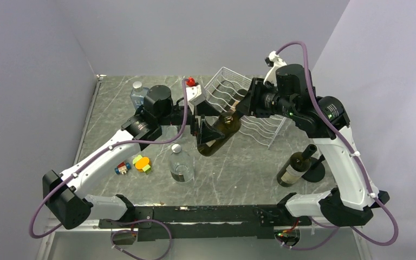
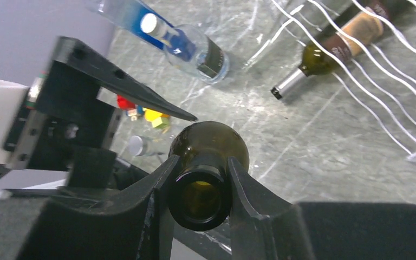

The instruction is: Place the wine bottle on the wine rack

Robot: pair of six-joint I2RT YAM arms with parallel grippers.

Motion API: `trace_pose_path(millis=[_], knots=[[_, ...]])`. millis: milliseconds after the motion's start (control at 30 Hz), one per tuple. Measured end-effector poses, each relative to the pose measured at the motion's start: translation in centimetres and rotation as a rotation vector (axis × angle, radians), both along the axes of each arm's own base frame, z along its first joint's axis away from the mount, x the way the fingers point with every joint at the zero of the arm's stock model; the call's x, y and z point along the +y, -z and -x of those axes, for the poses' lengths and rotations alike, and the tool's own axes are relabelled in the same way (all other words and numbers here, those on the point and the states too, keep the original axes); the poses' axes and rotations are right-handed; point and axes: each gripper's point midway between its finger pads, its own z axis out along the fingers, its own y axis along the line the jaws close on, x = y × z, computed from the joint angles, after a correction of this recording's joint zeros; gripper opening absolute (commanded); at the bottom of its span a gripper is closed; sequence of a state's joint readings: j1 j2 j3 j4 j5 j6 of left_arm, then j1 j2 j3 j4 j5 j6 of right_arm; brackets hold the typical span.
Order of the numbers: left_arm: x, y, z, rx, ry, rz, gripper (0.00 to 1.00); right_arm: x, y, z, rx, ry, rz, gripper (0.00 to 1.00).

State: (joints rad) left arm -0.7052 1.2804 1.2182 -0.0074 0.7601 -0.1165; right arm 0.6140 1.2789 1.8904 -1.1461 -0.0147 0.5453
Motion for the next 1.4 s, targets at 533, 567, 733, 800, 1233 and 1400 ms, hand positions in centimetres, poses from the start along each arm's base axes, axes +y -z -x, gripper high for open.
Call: trace_pose_path(millis=[533, 567, 733, 800, 1233, 1400], knots=[[0.7, 4.1, 0.8, 0.032, 0.004, -0.079, 0.99, 1.6, -5.9, 0.3, -0.110, -0.067, -0.144, 0.00], [0.7, 4.3, 0.7, 0.036, 0.004, -0.083, 0.99, 1.5, -5.9, 0.3, -0.109, -0.067, -0.145, 0.00], [0.5, 5.6, 0.2, 0.048, -0.010, -0.118, 0.99, 1.5, -6.2, 0.3, -0.117, -0.071, -0.155, 0.00], [0.5, 5.8, 0.1, 0.049, -0.008, -0.123, 0.99, 1.3, -6.4, 0.4, -0.125, -0.069, -0.162, 0.00], [0.4, 5.8, -0.3, -0.020, 0.000, -0.132, 0.67, 0.7, -7.2, 0.8, -0.169, -0.075, -0.198, 0.00], [0.3, 5.9, -0.3, -0.052, 0.002, -0.140, 0.11, 0.7, -7.2, 0.6, -0.176, -0.074, -0.199, 0.00]])
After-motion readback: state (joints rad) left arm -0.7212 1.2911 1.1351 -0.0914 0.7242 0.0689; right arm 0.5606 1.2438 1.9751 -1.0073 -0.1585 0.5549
